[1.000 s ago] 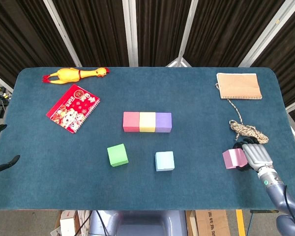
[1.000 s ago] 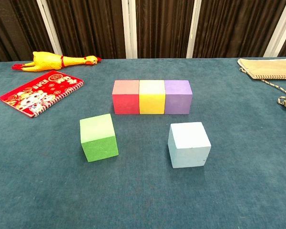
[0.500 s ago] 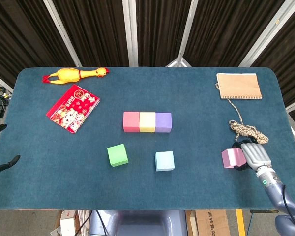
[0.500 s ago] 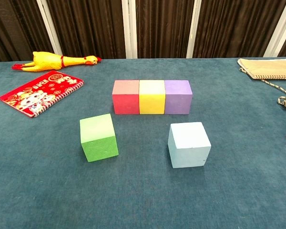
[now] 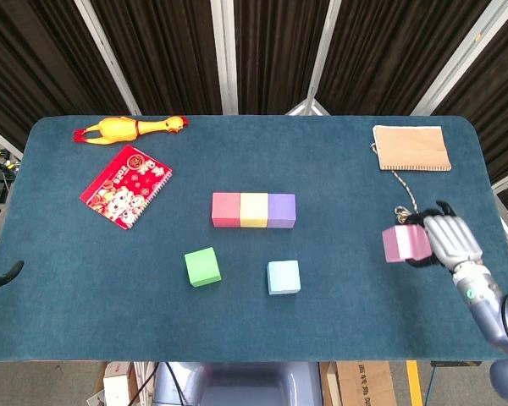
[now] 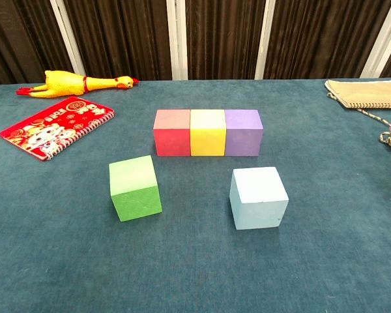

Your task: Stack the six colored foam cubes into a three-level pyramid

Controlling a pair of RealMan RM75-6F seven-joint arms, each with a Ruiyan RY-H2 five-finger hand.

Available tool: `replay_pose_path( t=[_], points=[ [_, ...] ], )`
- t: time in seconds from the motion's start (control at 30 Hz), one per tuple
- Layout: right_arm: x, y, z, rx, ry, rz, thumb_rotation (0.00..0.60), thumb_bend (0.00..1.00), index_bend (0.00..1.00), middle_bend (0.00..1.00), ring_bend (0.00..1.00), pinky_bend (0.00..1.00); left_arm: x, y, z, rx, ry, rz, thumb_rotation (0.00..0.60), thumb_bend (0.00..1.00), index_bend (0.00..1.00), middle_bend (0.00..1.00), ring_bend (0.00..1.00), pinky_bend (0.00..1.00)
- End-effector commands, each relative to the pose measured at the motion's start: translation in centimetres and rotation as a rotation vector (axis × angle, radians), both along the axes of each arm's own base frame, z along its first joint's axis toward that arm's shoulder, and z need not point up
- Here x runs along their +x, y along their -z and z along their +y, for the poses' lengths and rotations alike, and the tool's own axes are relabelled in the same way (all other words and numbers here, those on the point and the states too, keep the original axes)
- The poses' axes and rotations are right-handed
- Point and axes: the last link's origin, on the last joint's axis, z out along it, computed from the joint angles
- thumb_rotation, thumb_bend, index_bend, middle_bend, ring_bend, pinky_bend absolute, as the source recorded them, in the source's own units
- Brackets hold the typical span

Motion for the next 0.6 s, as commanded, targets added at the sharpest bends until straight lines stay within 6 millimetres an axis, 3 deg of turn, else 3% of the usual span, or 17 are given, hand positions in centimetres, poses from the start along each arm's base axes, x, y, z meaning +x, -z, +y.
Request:
replay_pose_path(
  t=[0.03, 0.27, 0.6],
  points=[
    [4.7, -0.6, -2.4, 0.017, -0.056, -0.005, 0.600, 0.29, 0.47, 0.43, 0.22, 0.00, -0.1, 0.1, 0.1, 0.006, -0.009, 0.000, 0.600, 0.20, 0.17, 0.16, 0.00, 0.00],
    [11.7, 1.0, -7.0, 0.062, -0.067, -0.006, 0.600, 0.29, 0.47, 0.43, 0.22, 0.00, -0.3, -0.3, 0.2, 0.029, -0.018, 0.040, 0.600, 0.20, 0.17, 0.16, 0.00, 0.00],
    [17.6, 6.5, -11.7, 0.078, 0.004, 0.029, 0.600, 0.29, 0.47, 0.43, 0.22, 0.00, -1.1, -1.1, 0.4, 0.045, -0.049, 0.019, 0.600, 0.20, 0.17, 0.16, 0.00, 0.00]
  ],
)
